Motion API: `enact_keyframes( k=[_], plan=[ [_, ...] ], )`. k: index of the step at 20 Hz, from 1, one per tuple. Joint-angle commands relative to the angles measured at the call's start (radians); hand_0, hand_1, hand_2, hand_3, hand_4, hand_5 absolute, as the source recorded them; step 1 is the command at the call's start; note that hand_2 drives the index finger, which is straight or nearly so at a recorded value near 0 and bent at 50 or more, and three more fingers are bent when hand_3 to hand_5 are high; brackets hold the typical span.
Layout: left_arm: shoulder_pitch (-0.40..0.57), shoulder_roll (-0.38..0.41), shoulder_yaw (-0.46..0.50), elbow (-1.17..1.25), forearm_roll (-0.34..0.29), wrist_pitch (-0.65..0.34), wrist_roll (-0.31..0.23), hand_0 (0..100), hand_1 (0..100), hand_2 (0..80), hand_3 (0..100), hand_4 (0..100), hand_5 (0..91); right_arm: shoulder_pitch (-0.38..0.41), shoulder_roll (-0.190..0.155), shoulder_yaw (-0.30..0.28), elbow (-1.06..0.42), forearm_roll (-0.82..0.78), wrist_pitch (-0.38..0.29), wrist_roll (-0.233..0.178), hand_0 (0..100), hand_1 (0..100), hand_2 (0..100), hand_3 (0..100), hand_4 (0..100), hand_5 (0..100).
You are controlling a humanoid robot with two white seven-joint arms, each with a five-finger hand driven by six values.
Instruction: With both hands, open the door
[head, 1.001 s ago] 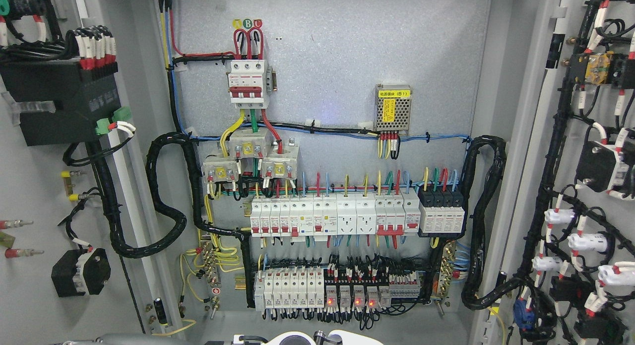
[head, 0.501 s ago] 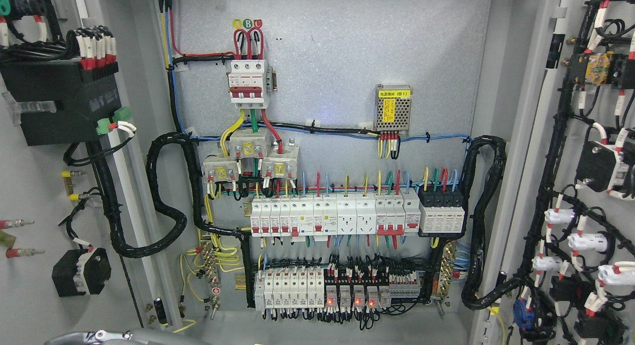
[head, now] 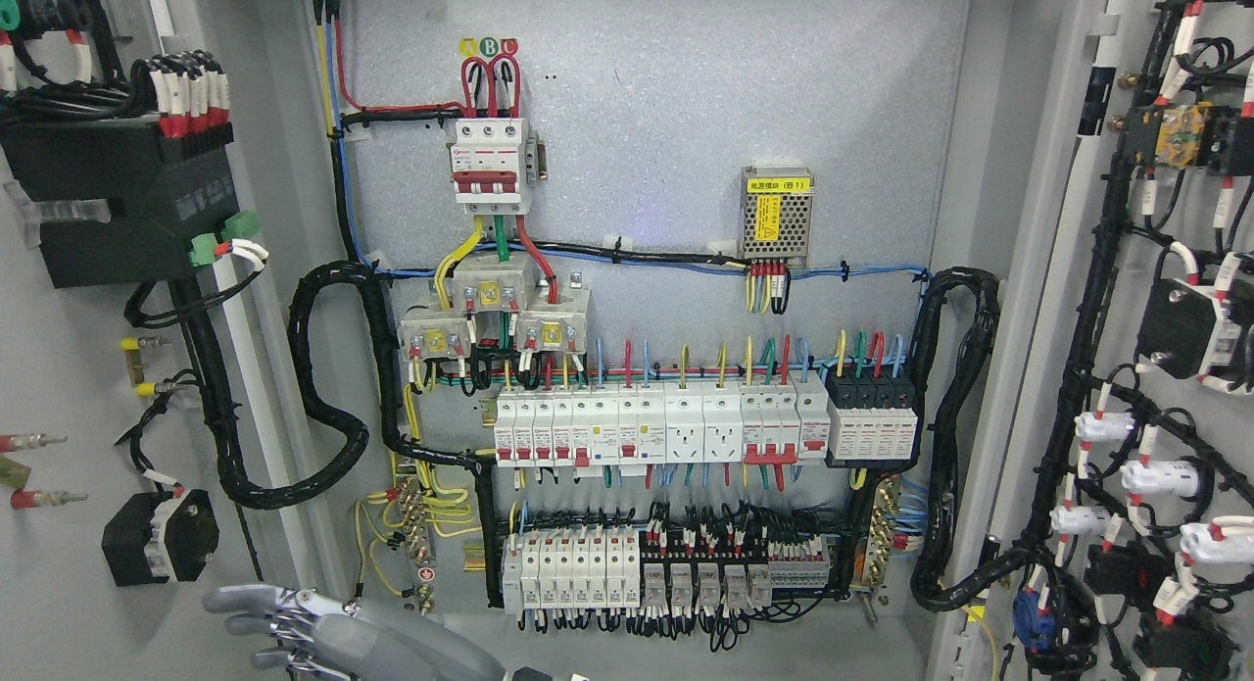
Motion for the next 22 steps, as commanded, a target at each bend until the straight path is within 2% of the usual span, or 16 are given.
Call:
enact_keyframes(
  k=[1,2,4,7,10,11,13,16,20,22],
  plan=[
    [0.140,0.112,0.000,-0.662,-0.029,0.002,-0.140,29,0,2.9,3,3,0.0,0.161,0.000,-0.209,-0.111,0.153,-0.016,-0.011,22,0,0,0,0,0],
    [0.172,0.121,0.000,-0.760,-0.063,0.002,-0.174,29,0,2.9,3,3,0.0,0.190,0.000,-0.232,-0.123,0.170,-0.016,-0.023,22,0,0,0,0,0],
    [0.222,0.144,0.004,-0.919,-0.111,-0.001,-0.196,29,0,2.9,3,3,0.0,0.243,0.000,-0.278,-0.128,0.177,-0.025,-0.032,22,0,0,0,0,0],
    [0.255,0.198,0.025,-1.122,-0.115,-0.066,-0.211,29,0,2.9,3,3,0.0,0.327,0.000,-0.331,-0.150,0.182,-0.100,-0.038,22,0,0,0,0,0],
    [0.278,0.296,0.020,-1.276,-0.115,-0.114,-0.251,29,0,2.9,3,3,0.0,0.413,0.000,-0.356,-0.186,0.219,-0.123,-0.076,22,0,0,0,0,0],
    [0.285,0.307,0.020,-1.302,-0.115,-0.114,-0.265,29,0,2.9,3,3,0.0,0.442,-0.008,-0.365,-0.189,0.237,-0.137,-0.087,22,0,0,0,0,0],
    [0.308,0.339,0.016,-1.382,-0.112,-0.134,-0.350,29,0,2.8,3,3,0.0,0.510,-0.029,-0.381,-0.197,0.280,-0.164,-0.103,22,0,0,0,0,0],
    [0.337,0.356,-0.007,-1.446,-0.112,-0.177,-0.493,29,0,2.9,3,3,0.0,0.620,-0.068,-0.423,-0.215,0.318,-0.181,-0.100,22,0,0,0,0,0],
    [0.355,0.397,-0.030,-1.517,-0.111,-0.206,-0.599,29,0,2.9,3,3,0.0,0.744,-0.118,-0.537,-0.232,0.322,-0.244,-0.106,22,0,0,0,0,0],
    [0.355,0.434,-0.042,-1.560,-0.111,-0.252,-0.648,29,0,2.9,3,3,0.0,0.800,-0.123,-0.572,-0.238,0.322,-0.265,-0.106,22,0,0,0,0,0]
  ],
)
